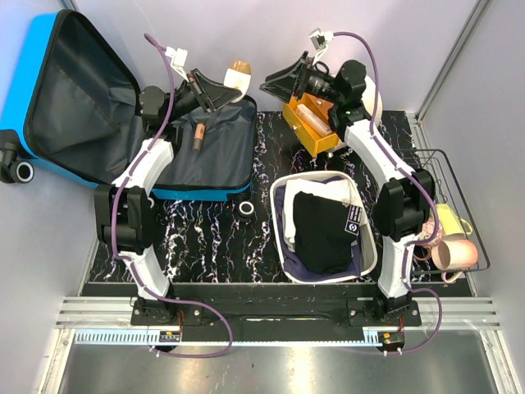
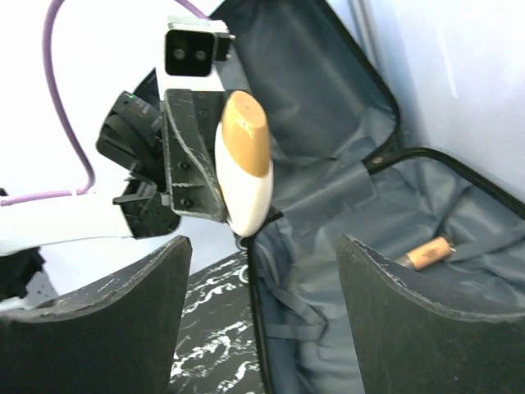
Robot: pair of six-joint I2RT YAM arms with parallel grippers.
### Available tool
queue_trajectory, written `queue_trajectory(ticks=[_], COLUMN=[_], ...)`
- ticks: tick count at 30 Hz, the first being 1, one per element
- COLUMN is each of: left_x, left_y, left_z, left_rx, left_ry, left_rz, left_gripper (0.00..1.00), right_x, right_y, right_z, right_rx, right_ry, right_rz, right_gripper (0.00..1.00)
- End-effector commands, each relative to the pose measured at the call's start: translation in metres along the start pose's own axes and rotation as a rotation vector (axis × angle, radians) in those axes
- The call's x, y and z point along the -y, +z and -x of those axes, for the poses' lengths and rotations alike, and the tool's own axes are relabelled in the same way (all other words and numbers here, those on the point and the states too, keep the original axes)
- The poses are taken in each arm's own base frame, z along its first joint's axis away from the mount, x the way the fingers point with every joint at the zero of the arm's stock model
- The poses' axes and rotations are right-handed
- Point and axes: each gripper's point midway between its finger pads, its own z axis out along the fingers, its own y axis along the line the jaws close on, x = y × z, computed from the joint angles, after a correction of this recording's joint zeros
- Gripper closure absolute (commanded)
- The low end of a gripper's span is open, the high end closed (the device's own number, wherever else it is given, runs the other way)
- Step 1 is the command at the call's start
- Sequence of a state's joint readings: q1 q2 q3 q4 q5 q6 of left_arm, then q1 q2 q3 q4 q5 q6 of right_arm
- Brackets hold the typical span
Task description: Open, take out, and arrange the luggage
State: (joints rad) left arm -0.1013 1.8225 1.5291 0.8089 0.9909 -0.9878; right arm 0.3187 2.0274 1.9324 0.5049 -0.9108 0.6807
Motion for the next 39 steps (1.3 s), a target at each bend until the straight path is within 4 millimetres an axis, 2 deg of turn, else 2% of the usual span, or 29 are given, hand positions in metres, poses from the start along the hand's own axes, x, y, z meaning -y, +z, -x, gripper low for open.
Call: queue_trajectory(ticks=[1, 7, 10, 14, 15, 17, 18, 19, 20, 21, 22, 23, 24, 25, 26, 27, 28, 29, 30, 31, 33, 34, 35, 36, 37, 39], left_x=[0.044, 0.052, 0.057, 0.06, 0.059, 0.057, 0.059, 0.057, 0.057, 0.057, 0.056, 0.052, 0.048, 0.043, 0.025, 0.013, 0.001, -0.013, -0.023, -0.04, -0.042, -0.043, -0.044, -0.045, -0.047, -0.047], left_y=[0.009, 0.013, 0.016, 0.018, 0.018, 0.018, 0.019, 0.019, 0.02, 0.02, 0.019, 0.017, 0.015, 0.008, 0.0, -0.006, -0.018, -0.026, -0.032, -0.042, -0.049, -0.051, -0.054, -0.055, -0.056, -0.056], left_z=[0.014, 0.006, 0.001, 0.0, 0.001, 0.002, 0.003, 0.003, 0.004, 0.004, 0.004, 0.0, -0.002, 0.005, -0.002, 0.001, 0.008, 0.0, 0.001, -0.009, -0.004, -0.005, -0.007, -0.009, -0.012, -0.014], left_rx=[0.034, 0.032, 0.027, 0.028, 0.031, 0.034, 0.035, 0.034, 0.031, 0.029, 0.024, 0.014, 0.008, 0.025, 0.018, 0.041, 0.048, 0.011, 0.004, -0.05, -0.064, -0.078, -0.086, -0.09, -0.095, -0.094], left_ry=[0.036, 0.014, 0.004, -0.005, -0.005, 0.0, 0.002, 0.002, 0.004, 0.004, 0.003, -0.003, -0.001, 0.037, -0.008, -0.005, 0.078, 0.057, 0.086, 0.136, 0.211, 0.24, 0.228, 0.224, 0.211, 0.201], left_rz=[-0.108, -0.134, -0.145, -0.147, -0.143, -0.137, -0.137, -0.133, -0.133, -0.132, -0.127, -0.117, -0.105, -0.075, -0.002, 0.058, 0.114, 0.181, 0.238, 0.311, 0.376, 0.387, 0.4, 0.408, 0.411, 0.408], left_gripper=[1.0, 1.0, 1.0, 1.0, 1.0, 1.0, 1.0, 1.0, 0.99, 0.92, 0.7, 0.58, 0.49, 0.38, 0.32, 0.26, 0.23, 0.18, 0.18, 0.17, 0.16, 0.16, 0.15, 0.15, 0.15, 0.15], right_x=[-0.047, -0.062, -0.066, -0.066, -0.067, -0.068, -0.067, -0.066, -0.069, -0.068, -0.064, -0.066, -0.059, -0.052, -0.048, -0.031, -0.018, -0.011, 0.012, 0.026, 0.059, 0.074, 0.09, 0.101, 0.113, 0.124], right_y=[0.018, 0.033, 0.04, 0.041, 0.041, 0.039, 0.038, 0.038, 0.036, 0.035, 0.033, 0.03, 0.027, 0.024, 0.016, 0.01, 0.005, -0.003, -0.016, -0.029, -0.055, -0.07, -0.081, -0.095, -0.104, -0.117], right_z=[0.021, 0.022, 0.022, 0.021, 0.021, 0.018, 0.016, 0.013, 0.014, 0.014, 0.013, 0.021, 0.022, 0.026, 0.037, 0.031, 0.039, 0.047, 0.033, 0.037, 0.023, 0.028, 0.02, 0.008, 0.005, -0.005], right_rx=[0.049, 0.057, 0.064, 0.063, 0.061, 0.051, 0.042, 0.035, 0.036, 0.033, 0.033, 0.047, 0.046, 0.058, 0.072, 0.035, 0.05, 0.045, -0.041, -0.054, -0.168, -0.194, -0.247, -0.332, -0.371, -0.452], right_ry=[-0.036, -0.032, -0.026, -0.012, -0.007, -0.004, 0.0, 0.001, -0.003, -0.007, -0.007, -0.023, -0.037, -0.043, -0.07, -0.102, -0.137, -0.188, -0.282, -0.333, -0.441, -0.49, -0.512, -0.532, -0.552, -0.575], right_rz=[0.118, 0.16, 0.171, 0.172, 0.17, 0.167, 0.163, 0.16, 0.161, 0.153, 0.137, 0.124, 0.092, 0.051, 0.009, -0.065, -0.158, -0.234, -0.343, -0.467, -0.633, -0.748, -0.812, -0.874, -0.93, -0.974], right_gripper=[0.21, 0.2, 0.24, 0.49, 0.6, 0.72, 0.83, 0.89, 0.98, 1.0, 1.0, 1.0, 1.0, 1.0, 1.0, 1.0, 1.0, 1.0, 1.0, 1.0, 1.0, 1.0, 1.0, 1.0, 1.0, 1.0])
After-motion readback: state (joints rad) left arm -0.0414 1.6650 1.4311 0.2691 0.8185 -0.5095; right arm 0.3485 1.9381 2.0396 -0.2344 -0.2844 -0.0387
